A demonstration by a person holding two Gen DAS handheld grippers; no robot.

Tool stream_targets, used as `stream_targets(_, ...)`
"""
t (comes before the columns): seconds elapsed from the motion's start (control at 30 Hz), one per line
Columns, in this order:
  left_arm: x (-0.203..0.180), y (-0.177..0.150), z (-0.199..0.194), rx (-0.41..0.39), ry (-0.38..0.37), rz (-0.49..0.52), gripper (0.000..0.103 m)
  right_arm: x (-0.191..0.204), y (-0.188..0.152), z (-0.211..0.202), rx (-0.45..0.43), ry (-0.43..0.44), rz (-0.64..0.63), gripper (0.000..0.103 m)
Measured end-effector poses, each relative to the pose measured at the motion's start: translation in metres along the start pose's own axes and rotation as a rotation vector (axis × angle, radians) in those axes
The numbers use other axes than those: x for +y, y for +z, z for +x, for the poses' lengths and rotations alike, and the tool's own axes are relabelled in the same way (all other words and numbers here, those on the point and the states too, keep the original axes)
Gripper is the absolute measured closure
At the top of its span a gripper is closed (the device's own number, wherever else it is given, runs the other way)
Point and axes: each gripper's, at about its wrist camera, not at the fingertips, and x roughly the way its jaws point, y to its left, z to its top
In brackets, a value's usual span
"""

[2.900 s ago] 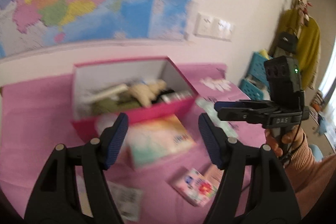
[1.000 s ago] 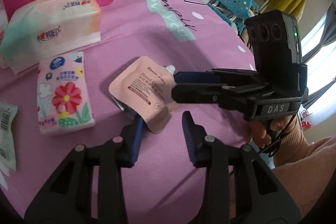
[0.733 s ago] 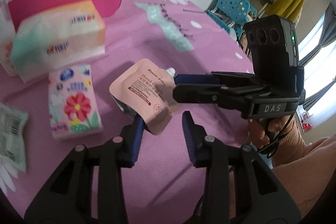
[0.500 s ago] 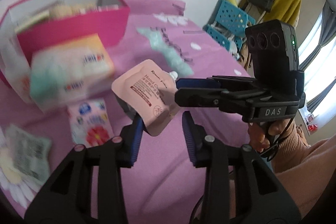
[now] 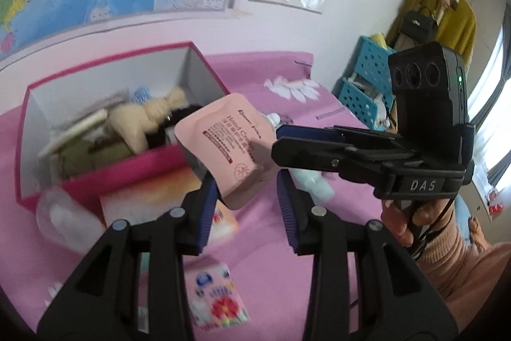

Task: Organize soft objects
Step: 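Grasp the pink hand-cream pouch with the right gripper and lift it, then carry the hand-cream pouch into the pink shoebox and open the right gripper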

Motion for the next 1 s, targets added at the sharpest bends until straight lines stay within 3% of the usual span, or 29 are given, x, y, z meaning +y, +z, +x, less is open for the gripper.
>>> stream_targets(0.43,0.048,0.062,0.045,0.014,0.086,-0.086,0.064,-0.039,0.068,0.05,-0.023,-0.001,0.056,0.063)
stream_targets(0.73,0.072,0.068,0.082,0.091,0.145,-0.179,0.064,-0.064,0.086,0.083,0.003,-0.024,0.129,0.063)
stream_targets(1.0,0.072,0.062,0.067,0.054,0.207,-0.164,0.064,-0.066,0.083,0.075,-0.04,-0.046,0.143,0.063)
